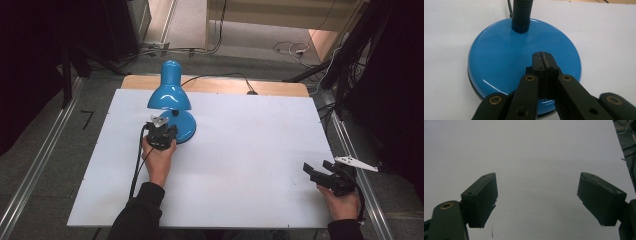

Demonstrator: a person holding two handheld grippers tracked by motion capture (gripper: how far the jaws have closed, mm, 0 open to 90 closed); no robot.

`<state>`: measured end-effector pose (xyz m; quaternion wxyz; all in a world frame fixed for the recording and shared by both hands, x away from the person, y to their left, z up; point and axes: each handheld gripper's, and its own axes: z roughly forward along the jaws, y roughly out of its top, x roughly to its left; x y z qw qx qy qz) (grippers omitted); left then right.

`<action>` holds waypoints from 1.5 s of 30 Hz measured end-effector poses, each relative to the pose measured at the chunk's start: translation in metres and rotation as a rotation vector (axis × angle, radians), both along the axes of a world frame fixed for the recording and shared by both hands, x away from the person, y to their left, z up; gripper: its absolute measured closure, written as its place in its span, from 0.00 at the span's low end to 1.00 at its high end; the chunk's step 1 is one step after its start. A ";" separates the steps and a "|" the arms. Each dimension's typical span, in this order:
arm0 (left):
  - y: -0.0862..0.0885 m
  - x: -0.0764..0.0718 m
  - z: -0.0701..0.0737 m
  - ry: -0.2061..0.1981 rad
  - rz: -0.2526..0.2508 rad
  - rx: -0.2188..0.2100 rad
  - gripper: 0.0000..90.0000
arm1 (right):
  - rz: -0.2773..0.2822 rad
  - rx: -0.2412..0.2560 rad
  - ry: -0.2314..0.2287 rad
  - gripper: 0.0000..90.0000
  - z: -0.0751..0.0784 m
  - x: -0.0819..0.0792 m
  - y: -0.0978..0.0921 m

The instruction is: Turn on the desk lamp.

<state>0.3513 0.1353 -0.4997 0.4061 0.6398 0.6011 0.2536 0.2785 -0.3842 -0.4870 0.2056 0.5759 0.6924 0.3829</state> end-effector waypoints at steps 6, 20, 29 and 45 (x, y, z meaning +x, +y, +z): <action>-0.001 0.000 0.000 -0.003 -0.003 0.013 1.00 | 0.002 0.001 0.000 0.17 0.000 0.000 0.000; 0.000 -0.002 0.000 -0.010 -0.009 0.025 1.00 | -0.001 0.003 0.000 0.17 0.000 0.000 0.000; 0.001 -0.003 -0.001 -0.019 -0.009 0.037 1.00 | 0.000 -0.001 0.000 0.17 0.000 0.000 0.001; -0.002 -0.006 -0.002 -0.013 -0.025 0.048 1.00 | 0.002 -0.001 -0.001 0.17 0.001 0.000 0.002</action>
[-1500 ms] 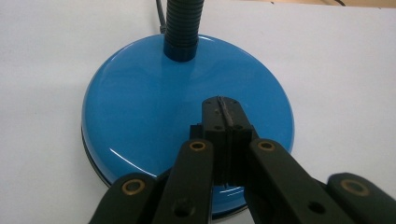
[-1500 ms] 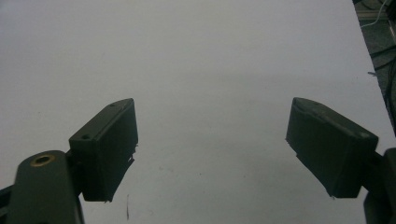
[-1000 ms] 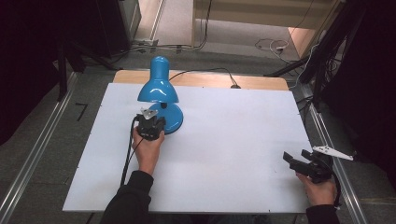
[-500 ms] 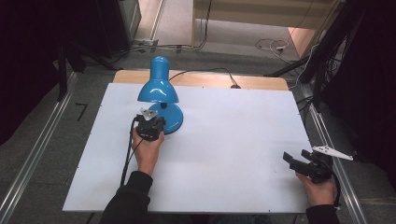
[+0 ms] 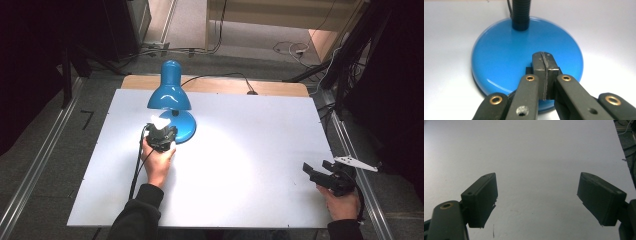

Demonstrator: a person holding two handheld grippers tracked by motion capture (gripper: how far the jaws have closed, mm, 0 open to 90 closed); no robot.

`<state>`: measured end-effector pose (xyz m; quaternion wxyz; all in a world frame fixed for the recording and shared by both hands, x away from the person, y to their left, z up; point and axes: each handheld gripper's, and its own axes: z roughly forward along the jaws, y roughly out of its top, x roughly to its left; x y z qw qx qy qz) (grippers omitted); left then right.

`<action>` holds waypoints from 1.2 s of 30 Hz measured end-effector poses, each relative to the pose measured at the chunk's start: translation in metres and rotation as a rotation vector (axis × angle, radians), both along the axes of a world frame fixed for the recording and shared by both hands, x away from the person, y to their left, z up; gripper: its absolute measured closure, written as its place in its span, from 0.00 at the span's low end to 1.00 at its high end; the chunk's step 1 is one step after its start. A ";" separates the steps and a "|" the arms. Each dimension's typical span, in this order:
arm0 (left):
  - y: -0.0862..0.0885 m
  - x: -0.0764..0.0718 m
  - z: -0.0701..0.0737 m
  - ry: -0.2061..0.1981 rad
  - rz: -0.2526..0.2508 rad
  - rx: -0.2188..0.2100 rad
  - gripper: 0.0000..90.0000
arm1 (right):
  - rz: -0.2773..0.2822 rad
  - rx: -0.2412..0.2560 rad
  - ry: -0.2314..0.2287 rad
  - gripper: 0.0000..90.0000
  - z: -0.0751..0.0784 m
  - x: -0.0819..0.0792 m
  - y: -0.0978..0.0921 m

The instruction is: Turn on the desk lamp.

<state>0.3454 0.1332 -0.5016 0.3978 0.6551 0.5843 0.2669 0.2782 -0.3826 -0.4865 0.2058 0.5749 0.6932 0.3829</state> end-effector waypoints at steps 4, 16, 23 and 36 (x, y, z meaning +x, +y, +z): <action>-0.003 -0.002 -0.001 -0.012 0.008 0.026 1.00 | 0.000 0.000 0.004 0.17 0.000 0.000 0.001; 0.001 -0.005 0.005 -0.020 -0.009 -0.017 1.00 | -0.005 0.002 0.002 0.17 0.000 0.001 -0.001; 0.006 -0.011 0.011 -0.020 -0.025 -0.054 0.91 | 0.002 0.001 0.001 0.17 0.000 0.000 0.000; 0.017 -0.024 0.017 -0.052 0.000 -0.094 0.57 | -0.001 0.002 0.001 0.17 0.000 0.000 -0.001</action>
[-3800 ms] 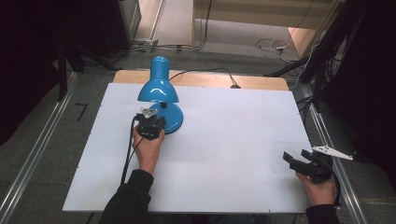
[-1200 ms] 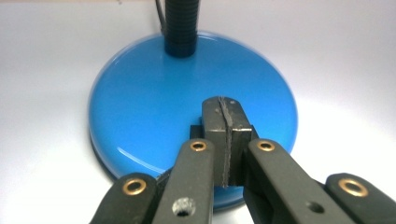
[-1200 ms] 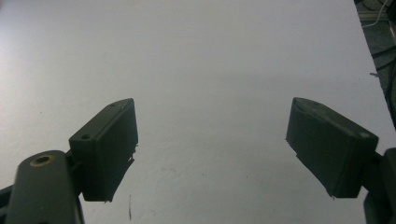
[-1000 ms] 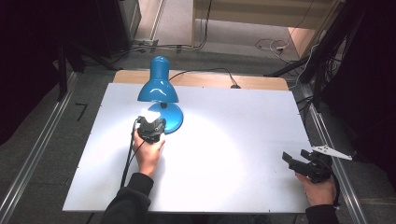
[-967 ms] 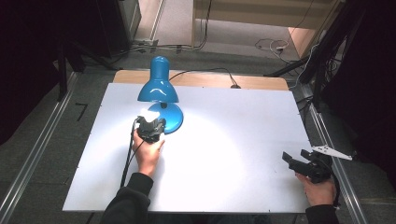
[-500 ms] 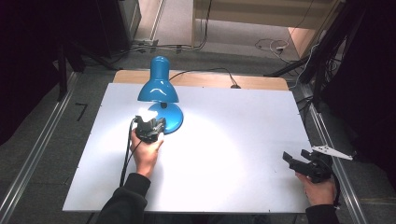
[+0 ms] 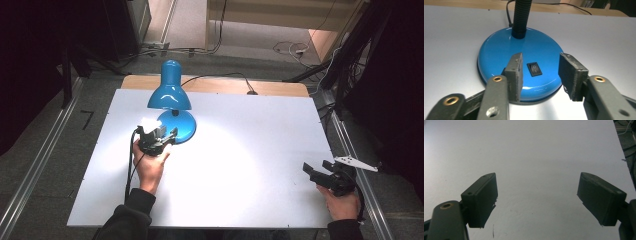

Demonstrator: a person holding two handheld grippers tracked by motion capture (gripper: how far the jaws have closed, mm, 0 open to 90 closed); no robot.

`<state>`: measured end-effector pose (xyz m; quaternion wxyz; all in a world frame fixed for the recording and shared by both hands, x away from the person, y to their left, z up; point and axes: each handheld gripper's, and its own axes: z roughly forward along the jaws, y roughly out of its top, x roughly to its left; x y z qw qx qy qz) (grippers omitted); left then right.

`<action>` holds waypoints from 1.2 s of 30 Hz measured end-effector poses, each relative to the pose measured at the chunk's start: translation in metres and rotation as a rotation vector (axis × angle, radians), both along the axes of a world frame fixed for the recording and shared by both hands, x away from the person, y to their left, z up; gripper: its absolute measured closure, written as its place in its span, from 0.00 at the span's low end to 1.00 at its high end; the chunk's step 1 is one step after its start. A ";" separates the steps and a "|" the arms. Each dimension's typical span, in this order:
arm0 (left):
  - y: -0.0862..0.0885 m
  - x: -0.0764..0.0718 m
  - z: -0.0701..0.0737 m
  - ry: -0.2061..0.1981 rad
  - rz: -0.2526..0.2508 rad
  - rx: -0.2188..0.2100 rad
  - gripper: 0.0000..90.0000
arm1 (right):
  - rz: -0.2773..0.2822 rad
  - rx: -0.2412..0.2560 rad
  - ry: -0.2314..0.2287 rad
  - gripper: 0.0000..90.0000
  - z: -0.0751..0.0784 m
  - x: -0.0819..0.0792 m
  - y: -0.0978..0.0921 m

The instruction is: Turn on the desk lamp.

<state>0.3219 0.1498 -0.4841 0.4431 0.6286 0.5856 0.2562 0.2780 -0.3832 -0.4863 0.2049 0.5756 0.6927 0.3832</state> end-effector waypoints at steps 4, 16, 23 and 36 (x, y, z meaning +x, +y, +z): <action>0.003 -0.003 0.000 0.011 0.013 -0.007 0.44 | -0.002 0.003 0.001 0.17 0.000 0.000 0.000; 0.009 -0.019 0.000 0.033 -0.001 0.007 0.33 | -0.001 0.003 -0.003 0.17 0.001 -0.001 -0.002; 0.009 -0.021 -0.001 0.044 0.002 0.024 0.30 | 0.001 0.002 -0.002 0.17 0.000 -0.001 -0.001; 0.011 -0.028 0.000 0.042 0.002 0.025 0.28 | 0.002 0.003 -0.002 0.17 0.000 -0.001 -0.001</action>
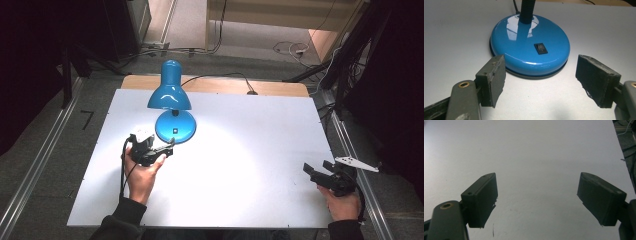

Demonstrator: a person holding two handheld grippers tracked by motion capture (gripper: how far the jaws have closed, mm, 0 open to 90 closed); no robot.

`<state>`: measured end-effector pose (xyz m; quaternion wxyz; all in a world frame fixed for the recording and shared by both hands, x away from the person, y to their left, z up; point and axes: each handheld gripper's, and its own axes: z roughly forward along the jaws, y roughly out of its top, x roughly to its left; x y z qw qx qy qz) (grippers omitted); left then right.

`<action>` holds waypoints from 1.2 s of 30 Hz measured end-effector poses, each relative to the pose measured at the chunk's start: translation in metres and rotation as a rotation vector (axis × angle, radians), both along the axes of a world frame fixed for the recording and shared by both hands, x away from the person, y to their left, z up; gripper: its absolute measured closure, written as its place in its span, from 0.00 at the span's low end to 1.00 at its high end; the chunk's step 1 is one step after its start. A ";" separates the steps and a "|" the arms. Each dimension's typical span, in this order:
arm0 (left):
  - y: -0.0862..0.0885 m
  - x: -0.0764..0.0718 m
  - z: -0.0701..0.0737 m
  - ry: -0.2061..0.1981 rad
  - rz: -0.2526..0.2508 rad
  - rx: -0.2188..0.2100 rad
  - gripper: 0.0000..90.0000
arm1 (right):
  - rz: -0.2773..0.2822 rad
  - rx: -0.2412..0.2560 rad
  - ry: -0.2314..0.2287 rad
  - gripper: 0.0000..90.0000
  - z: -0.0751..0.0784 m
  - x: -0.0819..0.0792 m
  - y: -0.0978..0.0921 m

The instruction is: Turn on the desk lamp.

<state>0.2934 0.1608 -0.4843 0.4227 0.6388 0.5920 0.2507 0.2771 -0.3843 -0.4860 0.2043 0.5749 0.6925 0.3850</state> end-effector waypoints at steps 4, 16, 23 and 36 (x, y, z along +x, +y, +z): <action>0.003 -0.003 0.000 0.001 0.007 -0.001 0.27 | -0.001 0.000 0.000 0.17 0.000 0.000 0.000; 0.012 -0.012 -0.001 0.006 0.020 0.010 0.26 | -0.001 -0.002 -0.001 0.17 0.000 0.000 0.000; 0.017 -0.016 -0.002 0.013 0.027 0.010 0.25 | 0.000 -0.001 -0.001 0.17 0.000 0.000 0.000; 0.023 -0.027 -0.002 0.016 0.032 0.005 0.24 | 0.000 -0.002 -0.003 0.17 0.000 0.000 0.000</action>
